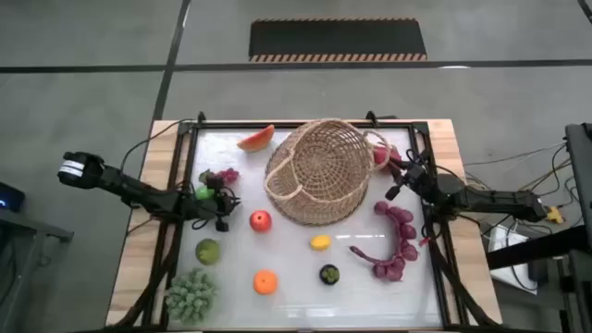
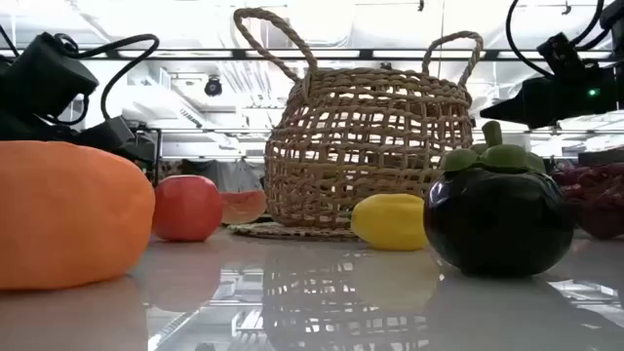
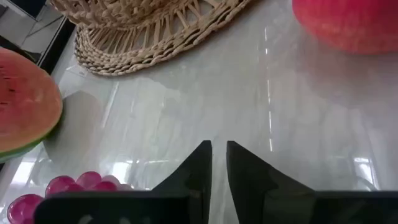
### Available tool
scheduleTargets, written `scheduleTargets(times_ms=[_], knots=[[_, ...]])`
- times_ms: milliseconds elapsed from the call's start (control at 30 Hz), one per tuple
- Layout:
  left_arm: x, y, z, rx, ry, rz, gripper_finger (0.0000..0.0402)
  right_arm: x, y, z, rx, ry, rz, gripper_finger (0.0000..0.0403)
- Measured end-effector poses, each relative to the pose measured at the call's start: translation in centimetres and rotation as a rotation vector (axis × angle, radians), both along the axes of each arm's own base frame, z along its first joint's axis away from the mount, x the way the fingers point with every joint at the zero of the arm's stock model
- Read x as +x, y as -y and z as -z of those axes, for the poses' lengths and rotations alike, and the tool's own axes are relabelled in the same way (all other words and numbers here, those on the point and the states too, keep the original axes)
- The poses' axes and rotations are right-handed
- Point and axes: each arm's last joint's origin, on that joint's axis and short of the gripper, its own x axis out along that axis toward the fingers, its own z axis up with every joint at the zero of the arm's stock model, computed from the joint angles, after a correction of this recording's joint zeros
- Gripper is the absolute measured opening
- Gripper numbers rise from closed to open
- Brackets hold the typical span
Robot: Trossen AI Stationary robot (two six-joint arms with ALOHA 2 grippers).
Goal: Build produce basket
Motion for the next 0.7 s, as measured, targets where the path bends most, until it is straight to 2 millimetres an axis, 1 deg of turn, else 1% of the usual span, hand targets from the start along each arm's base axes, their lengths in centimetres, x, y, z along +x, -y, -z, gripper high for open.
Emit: scheduleTargets(times_ms=[700], knots=[[0.08, 0.02, 0.14, 0.000, -0.007, 0.000, 0.0031, 0.00, 0.00, 0.00, 0.000, 0.000, 0.000, 0.0043]])
